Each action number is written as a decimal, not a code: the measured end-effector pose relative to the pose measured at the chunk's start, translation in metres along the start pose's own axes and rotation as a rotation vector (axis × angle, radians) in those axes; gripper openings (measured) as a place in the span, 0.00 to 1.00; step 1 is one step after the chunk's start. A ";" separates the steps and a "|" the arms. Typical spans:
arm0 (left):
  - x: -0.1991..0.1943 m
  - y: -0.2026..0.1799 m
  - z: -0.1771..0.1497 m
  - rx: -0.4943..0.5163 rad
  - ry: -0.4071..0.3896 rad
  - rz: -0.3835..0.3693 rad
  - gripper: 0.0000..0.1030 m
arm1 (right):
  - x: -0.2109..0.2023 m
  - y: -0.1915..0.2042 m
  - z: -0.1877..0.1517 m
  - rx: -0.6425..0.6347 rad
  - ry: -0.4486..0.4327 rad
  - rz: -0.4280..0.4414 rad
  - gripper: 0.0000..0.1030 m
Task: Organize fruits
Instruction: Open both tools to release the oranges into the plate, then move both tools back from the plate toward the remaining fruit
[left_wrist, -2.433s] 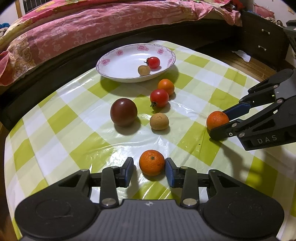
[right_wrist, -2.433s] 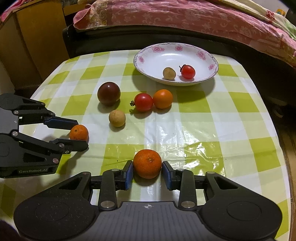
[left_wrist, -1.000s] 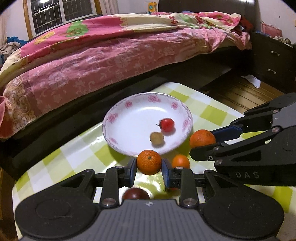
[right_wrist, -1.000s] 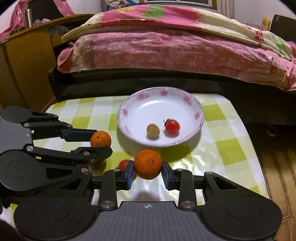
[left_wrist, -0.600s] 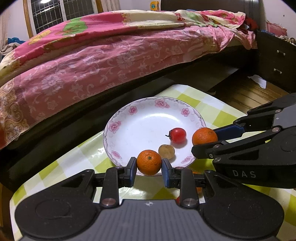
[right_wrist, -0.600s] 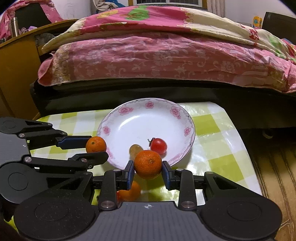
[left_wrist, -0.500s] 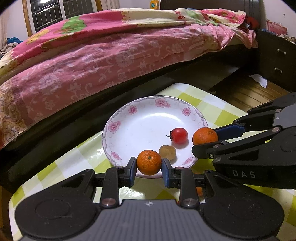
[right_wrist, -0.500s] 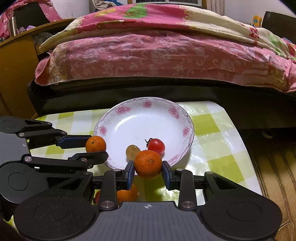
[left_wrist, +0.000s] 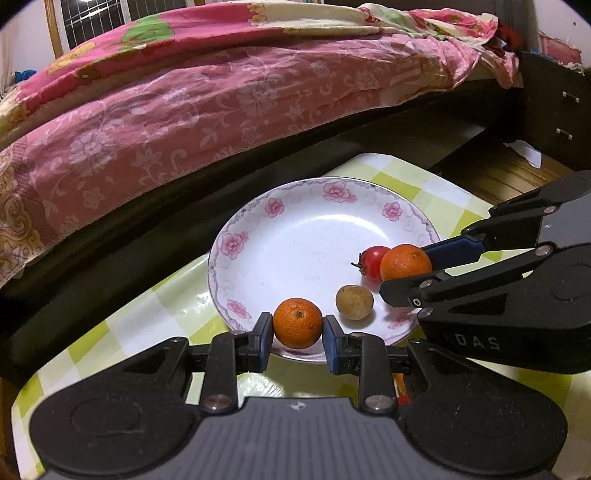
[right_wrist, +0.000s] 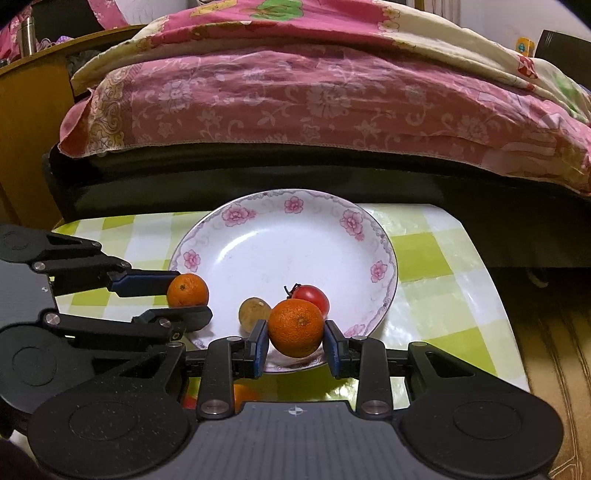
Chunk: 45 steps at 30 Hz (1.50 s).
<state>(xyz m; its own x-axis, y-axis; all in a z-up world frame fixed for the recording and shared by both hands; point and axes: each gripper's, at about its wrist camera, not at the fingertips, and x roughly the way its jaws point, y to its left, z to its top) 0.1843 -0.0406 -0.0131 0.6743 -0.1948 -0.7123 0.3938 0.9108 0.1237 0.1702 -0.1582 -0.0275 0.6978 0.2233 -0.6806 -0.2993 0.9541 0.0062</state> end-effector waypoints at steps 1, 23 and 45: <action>0.001 0.000 0.000 -0.002 0.001 -0.001 0.35 | 0.001 -0.001 0.000 0.000 0.000 -0.003 0.28; 0.003 0.004 0.006 -0.030 -0.015 0.012 0.40 | 0.005 -0.009 0.006 0.022 -0.031 -0.004 0.34; -0.046 0.008 -0.006 -0.073 -0.060 -0.006 0.44 | -0.038 -0.001 0.003 0.049 -0.085 0.006 0.35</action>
<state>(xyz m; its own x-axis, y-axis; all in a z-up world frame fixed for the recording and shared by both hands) 0.1527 -0.0217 0.0163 0.7092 -0.2204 -0.6697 0.3534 0.9330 0.0672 0.1460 -0.1672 0.0012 0.7495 0.2427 -0.6159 -0.2723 0.9611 0.0473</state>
